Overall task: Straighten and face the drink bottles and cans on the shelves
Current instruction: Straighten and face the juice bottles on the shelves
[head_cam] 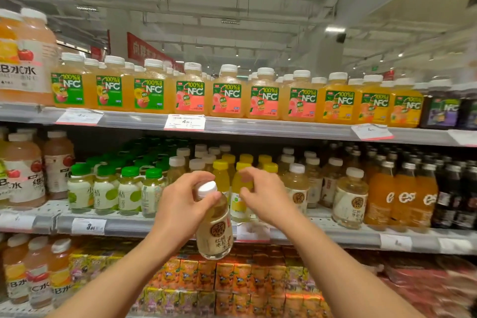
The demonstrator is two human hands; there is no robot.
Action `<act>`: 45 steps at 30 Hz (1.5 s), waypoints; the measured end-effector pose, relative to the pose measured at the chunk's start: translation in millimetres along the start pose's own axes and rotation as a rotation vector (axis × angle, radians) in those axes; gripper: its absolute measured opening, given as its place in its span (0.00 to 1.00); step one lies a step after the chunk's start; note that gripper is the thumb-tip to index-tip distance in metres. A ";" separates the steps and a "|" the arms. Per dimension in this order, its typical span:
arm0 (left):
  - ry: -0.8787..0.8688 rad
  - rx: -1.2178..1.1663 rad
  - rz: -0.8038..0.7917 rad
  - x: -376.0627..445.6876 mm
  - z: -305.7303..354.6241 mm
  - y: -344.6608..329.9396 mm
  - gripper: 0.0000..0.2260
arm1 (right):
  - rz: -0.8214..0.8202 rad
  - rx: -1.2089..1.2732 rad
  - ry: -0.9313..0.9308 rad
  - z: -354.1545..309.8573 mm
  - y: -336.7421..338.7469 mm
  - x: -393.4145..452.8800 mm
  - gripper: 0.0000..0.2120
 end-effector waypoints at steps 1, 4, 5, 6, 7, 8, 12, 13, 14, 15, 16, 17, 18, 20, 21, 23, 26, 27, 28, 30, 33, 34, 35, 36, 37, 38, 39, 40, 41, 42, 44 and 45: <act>0.002 -0.009 -0.004 1.7 3.0 -3.7 0.14 | -0.082 0.118 0.031 -3.1 -10.5 -18.9 0.25; 0.015 -0.025 -0.017 5.7 16.6 -17.4 0.13 | -0.211 0.340 0.037 -0.9 -30.6 -62.8 0.37; 0.013 -0.029 -0.019 6.5 23.5 -23.9 0.13 | -0.180 0.379 0.017 4.9 -30.8 -68.5 0.41; 0.010 -0.033 -0.021 7.0 31.1 -31.5 0.13 | -0.136 0.406 -0.012 12.0 -29.1 -71.4 0.44; 0.008 -0.035 -0.027 7.5 39.3 -39.9 0.13 | -0.084 0.424 -0.039 19.4 -24.9 -72.9 0.45; 0.003 -0.031 -0.043 8.0 48.7 -50.2 0.13 | -0.021 0.424 -0.052 27.3 -17.6 -73.6 0.42; -0.038 0.035 -0.185 15.5 87.6 -97.4 0.16 | 0.135 0.319 -0.064 68.4 20.4 -78.5 0.32; -0.054 0.061 -0.217 19.3 96.9 -107.4 0.17 | 0.158 0.293 -0.072 81.4 31.2 -80.2 0.32; -0.074 0.089 -0.241 24.0 105.7 -116.3 0.16 | 0.181 0.275 -0.085 95.1 42.2 -81.6 0.32; -0.098 0.122 -0.256 28.9 114.2 -124.2 0.16 | 0.203 0.264 -0.104 109.0 53.4 -82.0 0.32; -0.121 0.157 -0.259 34.4 121.7 -131.4 0.16 | 0.226 0.258 -0.129 122.6 65.0 -82.0 0.33; -0.136 0.188 -0.253 40.1 127.5 -137.6 0.15 | 0.249 0.254 -0.154 135.9 76.4 -80.6 0.34; -0.140 0.211 -0.241 45.7 131.7 -144.3 0.15 | 0.269 0.250 -0.176 148.7 87.2 -78.6 0.35; -0.141 0.244 -0.227 55.1 135.1 -159.5 0.16 | 0.286 0.223 -0.199 169.8 105.7 -72.0 0.38; -0.140 0.268 -0.230 58.6 135.2 -168.5 0.17 | 0.287 0.209 -0.192 177.4 112.9 -67.7 0.39; -0.124 0.329 -0.257 65.0 131.6 -187.6 0.21 | 0.272 0.187 -0.165 188.8 123.7 -57.5 0.42; -0.075 0.392 -0.313 73.3 123.1 -213.9 0.26 | 0.226 0.076 -0.132 197.3 132.4 -41.0 0.38; -0.058 0.407 -0.325 74.7 120.5 -221.0 0.26 | 0.203 0.025 -0.125 198.2 132.6 -35.5 0.36; -0.044 0.423 -0.327 75.7 118.3 -227.0 0.25 | 0.186 -0.025 -0.118 198.5 131.8 -31.3 0.35; -0.028 0.465 -0.297 76.8 115.6 -233.2 0.24 | 0.199 -0.101 -0.111 197.7 130.2 -26.4 0.35; -0.051 0.495 -0.229 75.4 114.9 -234.7 0.21 | 0.308 -0.166 -0.127 197.2 126.6 -25.5 0.37; -0.066 0.502 -0.221 74.2 114.8 -234.8 0.21 | 0.338 -0.183 -0.133 196.7 123.6 -25.5 0.37; -0.080 0.515 -0.222 72.6 114.6 -235.1 0.21 | 0.350 -0.196 -0.142 196.5 118.5 -24.8 0.38; -0.095 0.531 -0.224 71.0 114.3 -235.2 0.22 | 0.345 -0.197 -0.159 198.1 112.1 -23.8 0.39; -0.107 0.543 -0.226 69.5 114.3 -235.0 0.22 | 0.333 -0.185 -0.184 201.7 105.2 -23.0 0.41; -0.117 0.549 -0.227 68.6 114.6 -234.6 0.22 | 0.324 -0.170 -0.216 206.0 99.3 -23.0 0.41; -0.123 0.547 -0.229 68.1 115.0 -233.7 0.22 | 0.322 -0.161 -0.244 209.6 95.1 -23.1 0.42; -0.129 0.543 -0.231 67.8 115.3 -232.7 0.22 | 0.326 -0.157 -0.260 211.8 92.7 -23.2 0.43; -0.132 0.536 -0.232 67.3 115.5 -231.8 0.22 | 0.333 -0.157 -0.266 212.9 91.7 -22.7 0.43; -0.135 0.531 -0.232 66.7 115.6 -231.1 0.23 | 0.335 -0.166 -0.267 212.6 91.6 -21.7 0.43; -0.139 0.532 -0.237 65.3 116.6 -231.1 0.23 | 0.320 -0.211 -0.271 210.9 91.7 -18.9 0.44; -0.139 0.541 -0.243 64.9 117.0 -232.2 0.24 | 0.312 -0.237 -0.276 210.5 91.4 -17.7 0.45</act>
Point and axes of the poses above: each hand's wrist, its own x-axis towards the middle knuckle, its own y-axis out of the back of the hand, z = x × y, the point moved 9 cm from there along x, towards the middle knuckle, and after that the axes turned 2 degrees about x, right-handed, at the moved point
